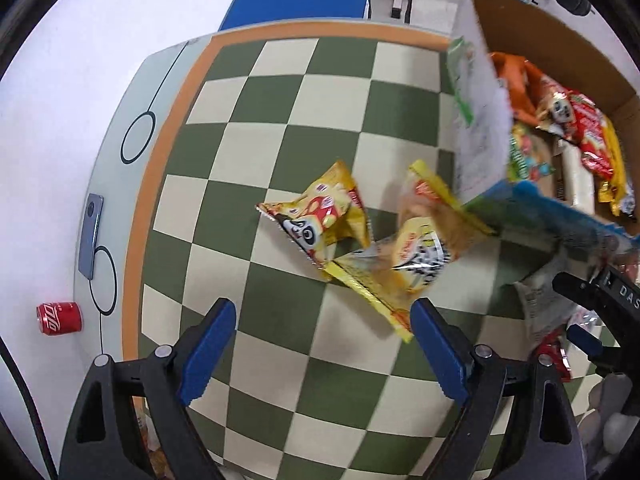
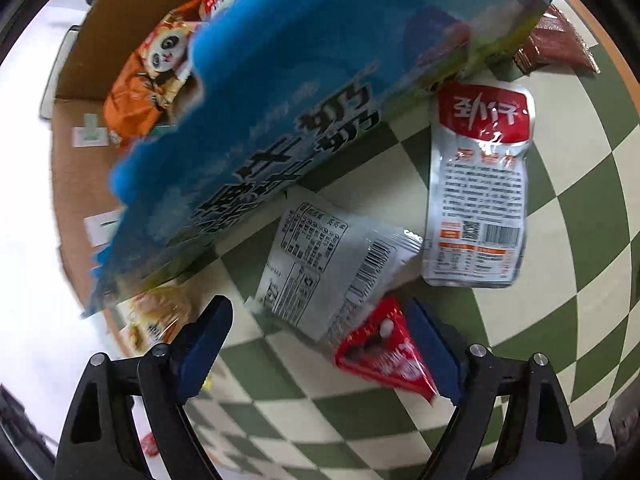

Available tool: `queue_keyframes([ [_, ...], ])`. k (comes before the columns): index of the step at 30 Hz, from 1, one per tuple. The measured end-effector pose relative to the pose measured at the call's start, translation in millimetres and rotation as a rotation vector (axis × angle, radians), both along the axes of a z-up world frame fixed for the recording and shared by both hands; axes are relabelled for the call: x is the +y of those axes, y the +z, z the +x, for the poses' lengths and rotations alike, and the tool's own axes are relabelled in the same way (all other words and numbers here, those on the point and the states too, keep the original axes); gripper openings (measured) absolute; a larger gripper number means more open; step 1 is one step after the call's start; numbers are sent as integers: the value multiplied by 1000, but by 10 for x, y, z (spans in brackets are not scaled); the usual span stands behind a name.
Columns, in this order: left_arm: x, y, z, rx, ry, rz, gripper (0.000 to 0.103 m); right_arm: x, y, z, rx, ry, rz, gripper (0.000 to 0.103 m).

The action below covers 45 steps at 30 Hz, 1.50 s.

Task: Organize snacks
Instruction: 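Move both tools back over the remaining snacks on the table, then grasp the yellow cracker bag with the left tool while the right tool grasps the white packet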

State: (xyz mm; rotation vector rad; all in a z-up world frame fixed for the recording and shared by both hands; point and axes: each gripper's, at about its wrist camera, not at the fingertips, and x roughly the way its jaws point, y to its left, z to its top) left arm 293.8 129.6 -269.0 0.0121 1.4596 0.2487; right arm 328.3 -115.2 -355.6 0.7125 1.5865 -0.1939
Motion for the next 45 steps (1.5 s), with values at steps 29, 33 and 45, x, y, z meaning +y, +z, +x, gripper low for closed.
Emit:
queue_keyframes([
  [29, -811, -753, 644, 188, -383, -96, 89, -207, -205, -183, 91, 99, -48, 75],
  [33, -908, -759, 654, 178, -393, -66, 68, -114, -223, -147, 89, 100, -109, 75],
  [45, -765, -699, 238, 211, -162, -202, 64, 402, -221, -140, 67, 368, -128, 63],
])
